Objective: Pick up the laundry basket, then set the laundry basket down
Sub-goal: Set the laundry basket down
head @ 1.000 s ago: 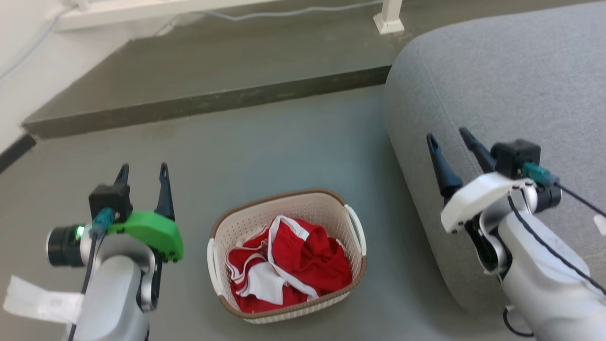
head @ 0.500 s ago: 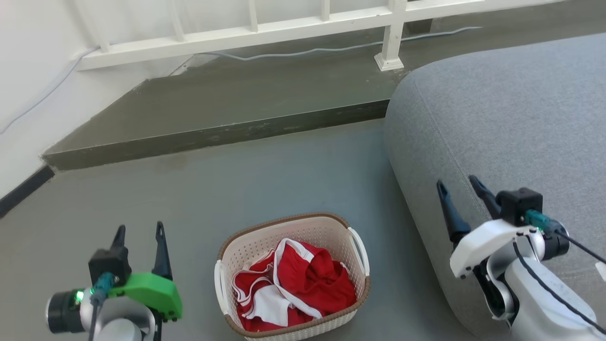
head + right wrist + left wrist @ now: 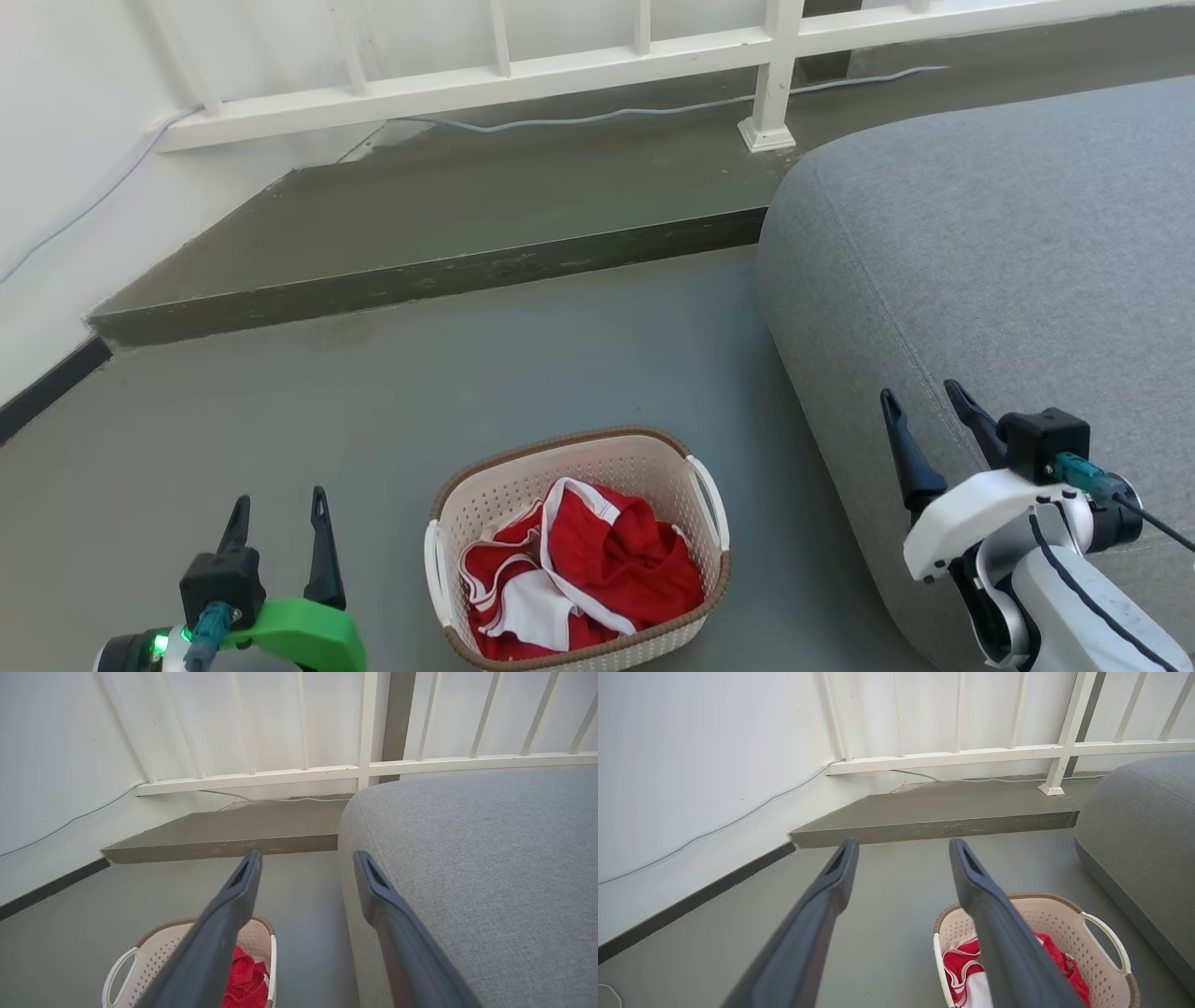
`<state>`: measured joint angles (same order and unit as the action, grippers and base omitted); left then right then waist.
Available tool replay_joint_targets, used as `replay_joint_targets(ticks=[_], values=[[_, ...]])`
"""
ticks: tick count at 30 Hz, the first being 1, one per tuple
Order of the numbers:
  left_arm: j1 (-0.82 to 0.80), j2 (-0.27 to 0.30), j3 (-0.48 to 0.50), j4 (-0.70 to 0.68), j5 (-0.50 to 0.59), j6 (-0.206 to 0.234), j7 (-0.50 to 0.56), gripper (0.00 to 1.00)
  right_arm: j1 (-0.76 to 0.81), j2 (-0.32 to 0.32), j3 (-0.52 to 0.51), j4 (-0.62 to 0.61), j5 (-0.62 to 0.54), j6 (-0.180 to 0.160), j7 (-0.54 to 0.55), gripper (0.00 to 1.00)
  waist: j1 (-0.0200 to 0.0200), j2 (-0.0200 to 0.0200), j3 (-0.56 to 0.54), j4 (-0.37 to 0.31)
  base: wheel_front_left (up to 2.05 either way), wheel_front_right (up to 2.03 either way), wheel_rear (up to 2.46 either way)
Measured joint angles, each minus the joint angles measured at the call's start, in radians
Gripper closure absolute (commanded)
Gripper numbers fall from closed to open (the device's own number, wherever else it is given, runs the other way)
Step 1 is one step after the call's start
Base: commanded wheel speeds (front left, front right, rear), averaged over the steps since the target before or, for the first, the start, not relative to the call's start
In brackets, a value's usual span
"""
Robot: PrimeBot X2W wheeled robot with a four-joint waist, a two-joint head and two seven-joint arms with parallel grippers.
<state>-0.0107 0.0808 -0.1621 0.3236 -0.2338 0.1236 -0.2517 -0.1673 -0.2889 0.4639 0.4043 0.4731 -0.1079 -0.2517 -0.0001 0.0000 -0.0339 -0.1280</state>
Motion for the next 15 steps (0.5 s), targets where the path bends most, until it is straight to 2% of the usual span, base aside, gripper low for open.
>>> replay_joint_targets(ticks=[15], values=[[0.082, -0.012, 0.015, -0.063, 0.028, 0.000, 0.000, 0.00, 0.056, 0.002, -0.027, -0.044, -0.036, -0.008, 0.000, 0.00, 0.0000, 0.0000, -0.006, 0.001, 0.00, 0.00, 0.00]])
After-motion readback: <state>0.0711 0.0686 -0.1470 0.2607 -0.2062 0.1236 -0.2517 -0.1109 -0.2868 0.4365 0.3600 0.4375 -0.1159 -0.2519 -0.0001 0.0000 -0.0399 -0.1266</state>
